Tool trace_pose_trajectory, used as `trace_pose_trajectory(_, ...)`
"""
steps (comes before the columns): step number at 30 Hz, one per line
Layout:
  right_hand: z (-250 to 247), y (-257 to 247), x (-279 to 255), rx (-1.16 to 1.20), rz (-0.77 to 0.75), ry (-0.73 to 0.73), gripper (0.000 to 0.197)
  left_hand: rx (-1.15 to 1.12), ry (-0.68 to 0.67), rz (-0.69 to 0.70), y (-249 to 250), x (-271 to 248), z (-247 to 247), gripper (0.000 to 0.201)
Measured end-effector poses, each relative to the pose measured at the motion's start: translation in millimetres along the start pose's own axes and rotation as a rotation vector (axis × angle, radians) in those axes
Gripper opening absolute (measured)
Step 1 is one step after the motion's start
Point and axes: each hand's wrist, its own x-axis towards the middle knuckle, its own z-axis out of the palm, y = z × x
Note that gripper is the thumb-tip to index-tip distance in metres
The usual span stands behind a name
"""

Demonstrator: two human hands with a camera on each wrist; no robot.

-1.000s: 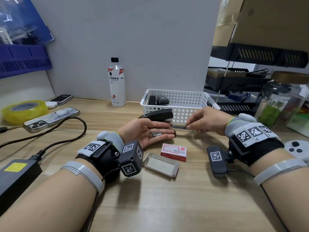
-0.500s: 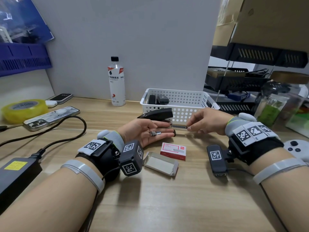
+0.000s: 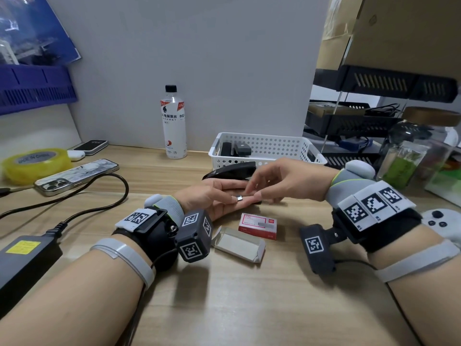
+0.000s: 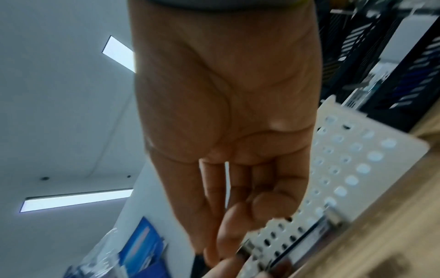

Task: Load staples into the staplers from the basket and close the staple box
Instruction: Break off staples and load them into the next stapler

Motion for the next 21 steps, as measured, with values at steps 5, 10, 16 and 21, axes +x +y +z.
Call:
trace_pose_trajectory(5,11,-13,8,-0.174,-0.018,0.117,0.02,0.005,-0.022,0.013,0,4,1,0.054)
trace_pose_trajectory(10,15,-13,11,-0.219,0.033,0.178,0.019,0.042,-0.033,0.021,3,4,6,0.048)
trace_pose_trajectory(16,18,-13,13,-0.204,0.031,0.202,0.019,0.045,-0.058,0.033,4,2,8,0.048)
trace_pose_trajectory(21,18,-14,12,-0.195,0.026,0.204,0.016,-0.03,-0.052,0.017,4,0,8,0.046)
